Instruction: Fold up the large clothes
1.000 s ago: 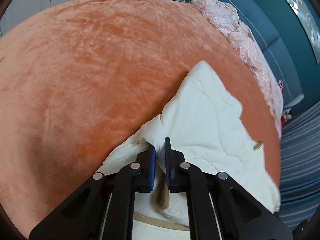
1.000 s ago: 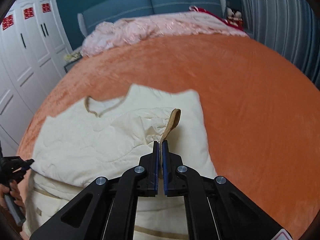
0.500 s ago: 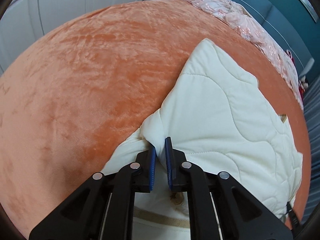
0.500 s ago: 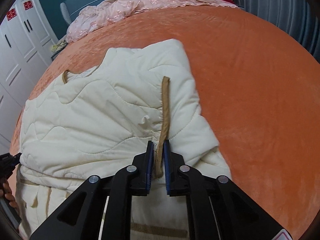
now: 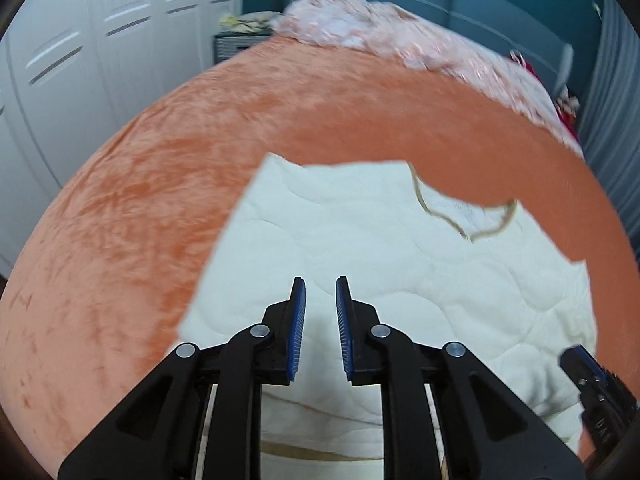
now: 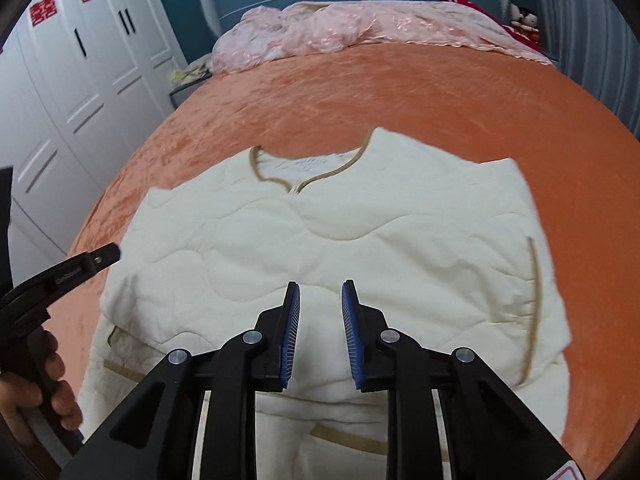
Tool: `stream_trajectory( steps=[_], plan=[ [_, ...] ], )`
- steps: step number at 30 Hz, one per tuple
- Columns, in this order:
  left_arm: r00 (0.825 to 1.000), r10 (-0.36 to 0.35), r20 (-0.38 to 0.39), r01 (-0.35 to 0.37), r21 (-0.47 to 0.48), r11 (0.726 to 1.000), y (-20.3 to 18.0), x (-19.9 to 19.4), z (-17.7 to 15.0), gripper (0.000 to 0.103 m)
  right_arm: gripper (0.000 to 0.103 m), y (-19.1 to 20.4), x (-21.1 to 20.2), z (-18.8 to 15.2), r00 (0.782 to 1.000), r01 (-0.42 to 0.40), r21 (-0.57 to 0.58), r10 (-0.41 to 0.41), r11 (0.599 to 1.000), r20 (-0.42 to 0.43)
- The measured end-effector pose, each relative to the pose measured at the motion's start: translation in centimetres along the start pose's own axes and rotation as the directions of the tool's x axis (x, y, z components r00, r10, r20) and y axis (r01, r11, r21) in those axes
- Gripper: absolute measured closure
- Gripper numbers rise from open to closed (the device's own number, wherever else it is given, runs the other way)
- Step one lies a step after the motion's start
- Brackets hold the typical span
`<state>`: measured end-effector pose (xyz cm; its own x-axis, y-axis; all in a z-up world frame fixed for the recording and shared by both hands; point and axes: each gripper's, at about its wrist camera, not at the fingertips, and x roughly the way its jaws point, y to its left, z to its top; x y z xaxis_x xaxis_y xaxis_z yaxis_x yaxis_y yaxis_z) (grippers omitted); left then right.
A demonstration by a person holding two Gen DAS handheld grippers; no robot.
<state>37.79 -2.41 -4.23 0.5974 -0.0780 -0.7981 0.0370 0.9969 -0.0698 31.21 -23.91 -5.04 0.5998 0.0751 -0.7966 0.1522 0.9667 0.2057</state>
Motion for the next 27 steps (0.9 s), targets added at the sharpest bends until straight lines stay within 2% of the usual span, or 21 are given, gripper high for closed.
stream_trajectory(
  steps=[2,5,11,15,20,27],
  plan=[
    [0.999,0.018,-0.039,-0.016,0.036,0.999,-1.7,1.7,-1.4,0.087,0.083,0.9,1.7,-0.8,1.000,0.008,-0.012,-0.008,1.000,-0.030],
    [0.997,0.023,-0.079,-0.021,0.030,0.999,-2.3,3.6,-3.0,0.087,0.083,0.9,3.7,-2.2,0.998,0.029,-0.016,-0.029,0.999,-0.060],
    [0.998,0.031,-0.048,-0.029,0.027,0.999,-2.3,5.2,-5.0,0.087,0.086,0.4,5.0,-3.8,0.998,0.039,-0.038,-0.041,0.999,-0.039],
    [0.996,0.086,0.011,-0.087,0.090,0.992,-3.4,5.4,-6.1,0.088,0.087,0.9,5.3,-4.7,0.997,0.077,-0.079,-0.077,0.994,0.003],
    [0.995,0.085,0.043,-0.088,0.086,0.992,-3.3,5.4,-6.6,0.088,0.087,0.9,5.4,-5.1,0.996,0.087,-0.090,-0.084,0.992,0.033],
    [0.989,0.121,0.082,-0.129,0.108,0.986,-4.0,5.6,-7.3,0.088,0.086,0.9,5.6,-5.3,0.995,0.092,-0.095,-0.087,0.991,0.055]
  ],
)
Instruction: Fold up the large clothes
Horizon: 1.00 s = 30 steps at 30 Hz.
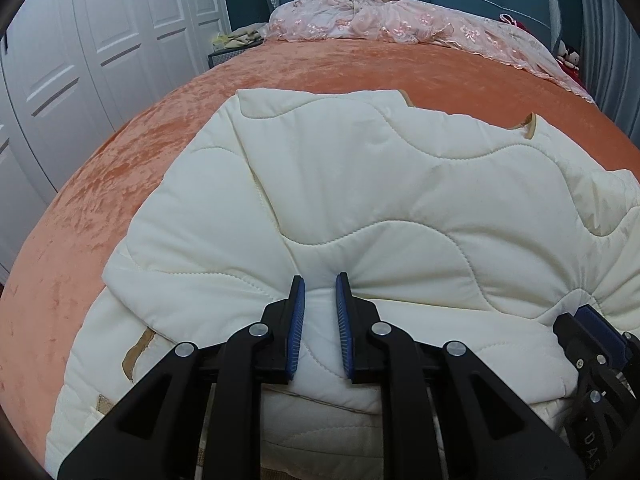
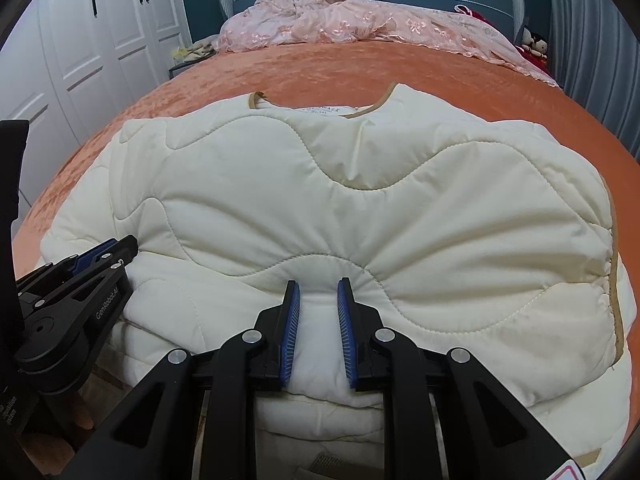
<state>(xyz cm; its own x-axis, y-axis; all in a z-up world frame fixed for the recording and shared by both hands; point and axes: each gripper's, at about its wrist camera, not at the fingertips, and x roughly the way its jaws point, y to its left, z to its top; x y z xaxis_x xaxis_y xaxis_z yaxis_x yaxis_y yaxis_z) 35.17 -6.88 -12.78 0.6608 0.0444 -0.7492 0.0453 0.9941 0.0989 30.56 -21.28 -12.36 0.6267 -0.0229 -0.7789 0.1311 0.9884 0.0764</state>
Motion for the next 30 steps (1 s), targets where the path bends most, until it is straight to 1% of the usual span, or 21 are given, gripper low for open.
stream_trajectory(
  steps=[4,6,8,10,11,12,14,15,17,20,23,26,28,29,30],
  plan=[
    [1.000,0.020,0.014,-0.020,0.011,1.000,-0.4,0.0,-0.2,0.088,0.086,-0.2,0.1,-0.1,1.000,-0.015,0.012,0.015,1.000,0.008],
    [1.000,0.013,0.013,-0.013,0.005,1.000,-0.3,-0.1,-0.2,0.088,0.086,-0.8,0.0,0.0,0.999,-0.051,0.043,0.051,0.998,0.007],
    [1.000,-0.027,0.003,0.027,-0.022,0.999,0.3,-0.3,0.2,0.088,0.088,-2.0,-0.2,0.4,0.993,-0.113,0.101,0.114,0.988,0.002],
    [0.994,-0.109,-0.014,0.108,-0.073,0.991,1.9,-0.9,0.9,0.087,0.091,-3.6,-0.7,0.8,0.987,-0.156,0.186,0.161,0.970,-0.015],
    [0.990,-0.137,-0.027,0.134,-0.085,0.987,2.7,-1.3,1.3,0.085,0.092,-4.4,-1.2,1.1,0.987,-0.149,0.223,0.158,0.963,-0.020],
    [0.988,-0.148,-0.030,0.145,-0.086,0.986,3.6,-1.7,1.9,0.085,0.091,-5.2,-1.8,1.3,0.988,-0.144,0.255,0.153,0.956,-0.016],
    [0.992,-0.129,-0.012,0.127,-0.077,0.989,5.2,-2.4,3.6,0.085,0.090,-6.7,-3.0,2.0,0.992,-0.124,0.298,0.130,0.946,-0.001],
    [0.993,-0.119,-0.005,0.118,-0.071,0.990,6.0,-2.4,4.7,0.085,0.087,-7.2,-3.4,2.6,0.993,-0.114,0.303,0.117,0.946,0.008],
    [0.994,-0.113,-0.004,0.112,-0.086,0.990,7.5,-1.6,7.7,0.085,0.081,-7.4,-3.6,4.3,0.992,-0.123,0.297,0.124,0.947,0.015],
    [0.992,-0.128,-0.019,0.123,-0.168,0.978,9.8,0.8,12.2,0.086,0.081,-5.8,-2.4,7.8,0.985,-0.172,0.258,0.171,0.951,0.025],
    [0.990,-0.131,-0.048,0.116,-0.229,0.966,10.6,4.1,15.7,0.086,0.081,-2.2,0.2,12.0,0.970,-0.242,0.178,0.245,0.954,0.009],
    [0.988,-0.122,-0.093,0.097,-0.234,0.967,10.2,7.7,17.6,0.086,0.076,1.3,4.0,15.8,0.948,-0.310,0.153,0.317,0.938,-0.021],
    [0.984,-0.126,-0.127,0.090,-0.260,0.961,10.4,10.1,18.0,0.086,0.071,3.3,6.8,18.0,0.942,-0.323,0.145,0.333,0.935,-0.050],
    [0.980,-0.136,-0.147,0.091,-0.280,0.956,10.7,11.1,17.9,0.086,0.067,4.1,8.2,18.8,0.941,-0.320,0.141,0.332,0.937,-0.070],
    [0.975,-0.151,-0.163,0.096,-0.305,0.948,11.1,12.1,17.9,0.086,0.066,4.8,9.8,19.6,0.943,-0.307,0.142,0.322,0.941,-0.090]
  ],
)
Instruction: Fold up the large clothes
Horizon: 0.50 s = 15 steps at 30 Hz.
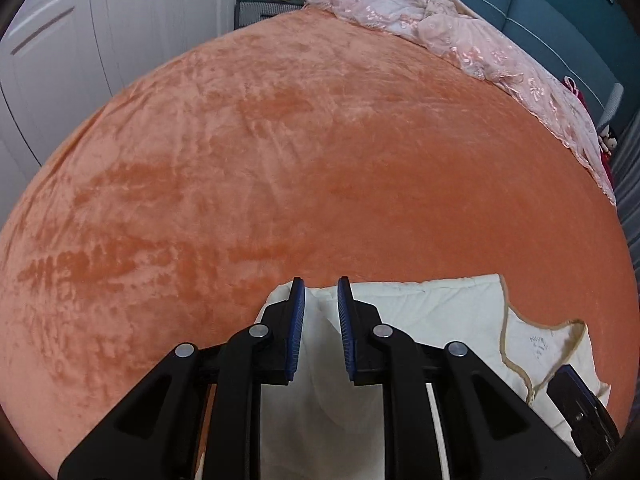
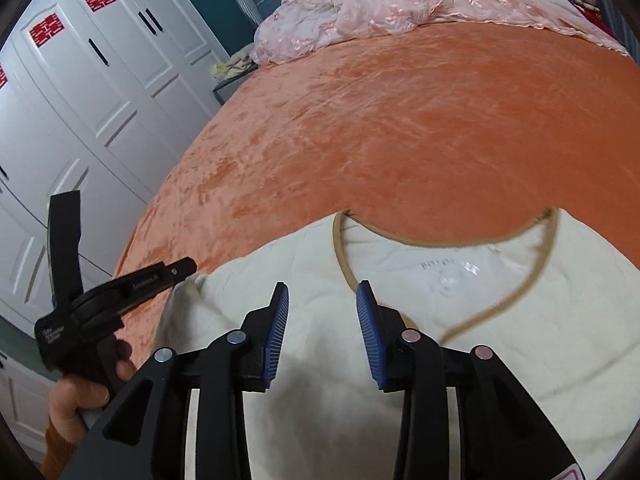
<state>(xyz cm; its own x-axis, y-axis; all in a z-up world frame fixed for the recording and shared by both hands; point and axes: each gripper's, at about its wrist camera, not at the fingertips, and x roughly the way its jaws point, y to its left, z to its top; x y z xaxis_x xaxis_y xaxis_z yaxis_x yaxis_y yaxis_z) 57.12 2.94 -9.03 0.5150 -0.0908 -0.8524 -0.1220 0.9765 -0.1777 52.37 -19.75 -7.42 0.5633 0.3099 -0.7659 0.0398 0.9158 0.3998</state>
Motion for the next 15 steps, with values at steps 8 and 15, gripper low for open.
stream_trajectory(
  steps=[8,15],
  plan=[
    [1.000,-0.008,0.025,0.008,0.002,1.000,1.1,2.4,-1.0,0.103,0.086,-0.8,8.2,1.5,0.994,0.000,0.081,0.009,0.997,-0.109],
    [0.995,0.074,0.071,-0.077,0.049,0.996,0.7,3.3,-1.7,0.103,0.101,0.9,6.9,1.7,0.998,0.064,-0.058,-0.064,0.996,0.007]
  ],
)
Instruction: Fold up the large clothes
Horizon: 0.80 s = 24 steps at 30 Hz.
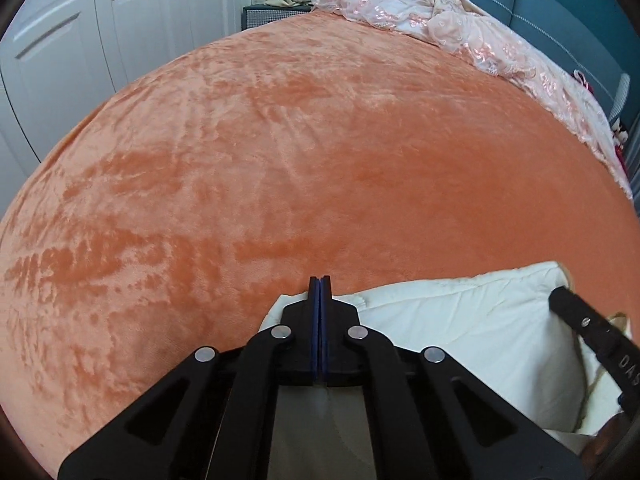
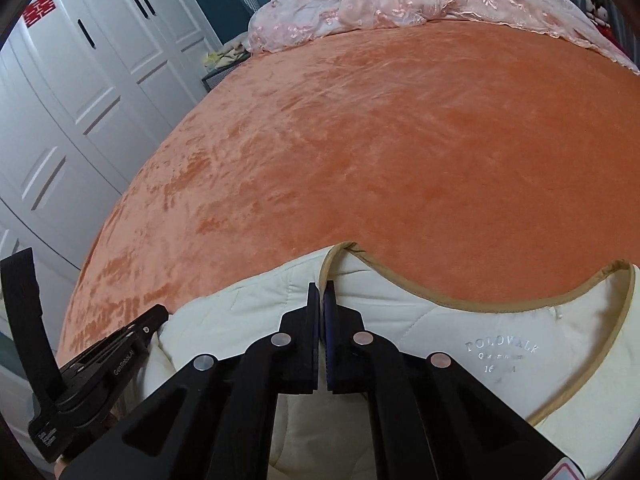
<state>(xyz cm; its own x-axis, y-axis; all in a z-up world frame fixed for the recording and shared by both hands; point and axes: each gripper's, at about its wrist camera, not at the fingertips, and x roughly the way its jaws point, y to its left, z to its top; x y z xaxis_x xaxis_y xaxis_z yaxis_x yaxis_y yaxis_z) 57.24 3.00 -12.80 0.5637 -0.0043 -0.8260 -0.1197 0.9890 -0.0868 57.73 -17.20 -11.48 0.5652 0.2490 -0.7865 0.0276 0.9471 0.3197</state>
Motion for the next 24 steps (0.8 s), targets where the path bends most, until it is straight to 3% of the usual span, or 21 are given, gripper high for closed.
stream_trajectory(
  steps=[5,13,16,18,19,21,24],
  plan=[
    [0.998,0.056,0.026,-0.057,0.035,0.998,-0.5,0.6,-0.5,0.103,0.102,0.4,2.5,-1.1,0.996,0.083,-0.052,-0.085,0.995,-0.035],
    [0.992,0.112,0.058,-0.116,0.068,0.991,-1.2,1.5,-1.1,0.103,0.103,-0.2,2.6,-1.8,0.996,0.087,-0.026,-0.086,0.996,0.019],
    [0.995,0.089,0.055,-0.091,0.042,0.995,-0.6,1.5,-1.0,0.103,0.102,-1.3,-0.9,-1.3,0.987,0.082,0.050,-0.088,0.995,0.137],
    [0.998,0.048,0.044,-0.049,0.010,0.999,0.1,1.4,-0.8,0.103,0.095,-2.9,-5.4,-1.3,0.958,0.082,0.124,-0.112,0.989,0.263],
    [0.999,0.028,0.041,-0.028,-0.006,1.000,0.4,1.4,-0.7,0.103,0.095,-4.0,-7.4,-1.3,0.950,0.086,0.153,-0.128,0.984,0.284],
    [1.000,0.007,0.029,-0.007,-0.032,0.999,0.8,0.9,-0.4,0.103,0.095,-6.7,-10.8,-1.8,0.949,0.116,0.193,-0.166,0.974,0.267],
    [0.997,0.040,0.060,-0.040,0.007,0.999,-0.6,-2.2,0.0,0.103,0.089,-11.9,-14.9,-3.7,0.938,0.191,0.224,-0.245,0.956,0.246]
  ],
)
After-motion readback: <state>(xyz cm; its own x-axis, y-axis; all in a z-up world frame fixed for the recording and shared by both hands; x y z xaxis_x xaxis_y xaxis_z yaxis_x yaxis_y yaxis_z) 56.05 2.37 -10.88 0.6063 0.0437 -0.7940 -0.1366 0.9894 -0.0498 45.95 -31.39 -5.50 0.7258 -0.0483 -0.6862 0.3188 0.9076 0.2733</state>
